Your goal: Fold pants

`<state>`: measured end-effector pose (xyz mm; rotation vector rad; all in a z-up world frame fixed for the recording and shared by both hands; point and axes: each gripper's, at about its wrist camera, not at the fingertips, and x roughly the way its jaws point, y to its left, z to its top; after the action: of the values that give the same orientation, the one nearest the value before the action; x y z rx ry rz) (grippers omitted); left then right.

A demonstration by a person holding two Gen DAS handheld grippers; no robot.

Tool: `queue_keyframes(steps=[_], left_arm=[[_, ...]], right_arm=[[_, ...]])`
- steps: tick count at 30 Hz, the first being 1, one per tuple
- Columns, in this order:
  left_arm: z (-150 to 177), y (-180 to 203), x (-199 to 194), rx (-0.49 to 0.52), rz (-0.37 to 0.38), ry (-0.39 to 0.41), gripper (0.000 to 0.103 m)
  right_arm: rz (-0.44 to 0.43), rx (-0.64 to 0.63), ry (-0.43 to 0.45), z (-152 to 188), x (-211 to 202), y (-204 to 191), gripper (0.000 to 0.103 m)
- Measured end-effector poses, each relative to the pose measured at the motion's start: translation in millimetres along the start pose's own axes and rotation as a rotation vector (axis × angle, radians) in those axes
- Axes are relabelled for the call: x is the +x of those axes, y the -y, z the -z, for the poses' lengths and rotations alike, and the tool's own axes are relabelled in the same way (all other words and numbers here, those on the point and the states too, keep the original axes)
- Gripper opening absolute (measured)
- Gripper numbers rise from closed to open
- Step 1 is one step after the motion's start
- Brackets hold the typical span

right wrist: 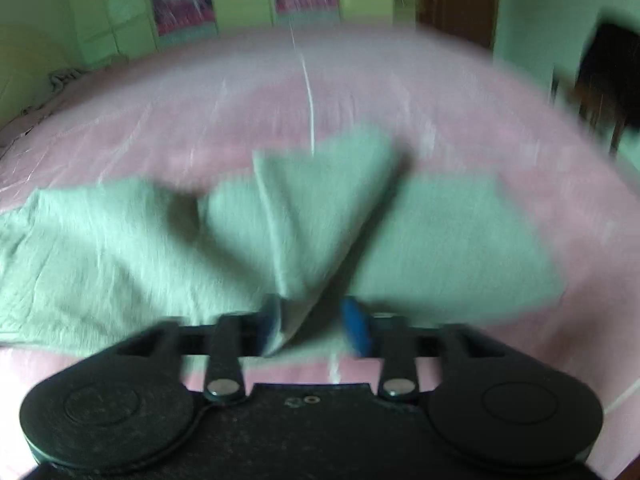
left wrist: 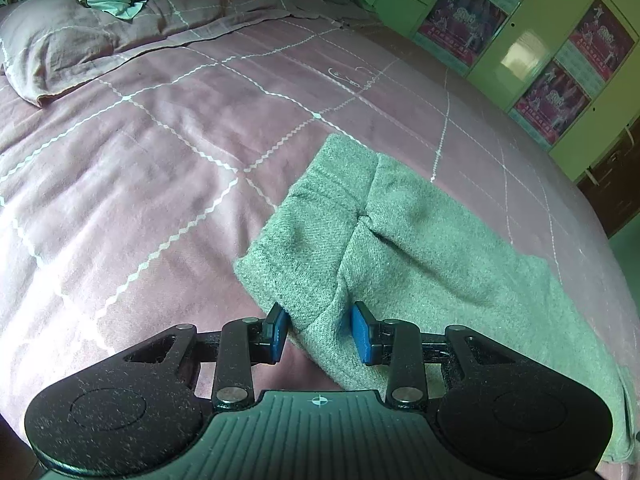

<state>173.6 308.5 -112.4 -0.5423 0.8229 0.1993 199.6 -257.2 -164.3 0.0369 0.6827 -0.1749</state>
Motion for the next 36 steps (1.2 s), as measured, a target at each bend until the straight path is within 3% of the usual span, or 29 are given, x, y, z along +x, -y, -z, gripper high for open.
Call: queue_keyframes(steps=[2, 5, 7, 9, 10, 11, 16, 19, 22, 23, 27, 30, 36], left_arm=[[0.8, -0.1, 1.0, -0.003, -0.003, 0.002, 0.035], [1.4, 0.5, 1.3, -0.005, -0.008, 0.003, 0.036], [0.8, -1.1, 1.1, -0.012, -0.004, -0.002, 0.036], [0.7, -3.8, 1.2, -0.022, 0.0, -0.01, 0.037], [1.0, -5.2, 2.1, -0.028, -0.005, -0.02, 0.041], [2.7, -8.3, 5.9, -0.041, -0.012, -0.044, 0.054], [11.1, -9.3, 5.6, -0.045, -0.001, -0.007, 0.054], [10.1, -4.6, 7.8, -0.022, -0.018, -0.01, 0.054], [5.4, -5.0, 8.3, -0.029, -0.018, -0.024, 0.055], [4.3, -5.5, 7.6, -0.031, -0.015, -0.026, 0.055], [4.2, -8.6, -6.3, -0.069, -0.01, 0.027, 0.055], [5.4, -12.7, -20.8, -0.092, 0.001, 0.102, 0.054], [4.2, -26.7, -24.3, -0.159, 0.053, 0.113, 0.054]], right_arm=[[0.017, -0.122, 0.038, -12.4, 0.4, -15.0, 0.062], [0.057, -0.333, 0.018, -28.6, 26.3, -40.0, 0.06], [0.092, -0.419, -0.018, -34.7, 49.9, -47.0, 0.052], [0.098, -0.405, -0.047, -42.2, 64.1, -39.5, 0.004], [0.072, -0.356, -0.042, -45.9, 63.6, -30.3, 0.005], [0.052, -0.274, -0.013, -51.1, 55.3, -17.3, 0.004], [0.005, 0.175, 0.168, -35.5, -7.8, 67.1, 0.004], [-0.035, 0.397, 0.151, 3.6, -13.5, 111.5, 0.004], [-0.052, 0.555, 0.043, 37.9, 15.2, 138.2, 0.008], [-0.076, 0.612, 0.053, 47.0, 16.3, 146.0, 0.009], [-0.107, 0.687, 0.094, 54.7, 14.6, 156.6, 0.018], [-0.123, 0.704, 0.097, 55.4, 21.3, 162.6, 0.018], [-0.165, 0.772, 0.113, 63.2, 26.6, 172.6, 0.02]])
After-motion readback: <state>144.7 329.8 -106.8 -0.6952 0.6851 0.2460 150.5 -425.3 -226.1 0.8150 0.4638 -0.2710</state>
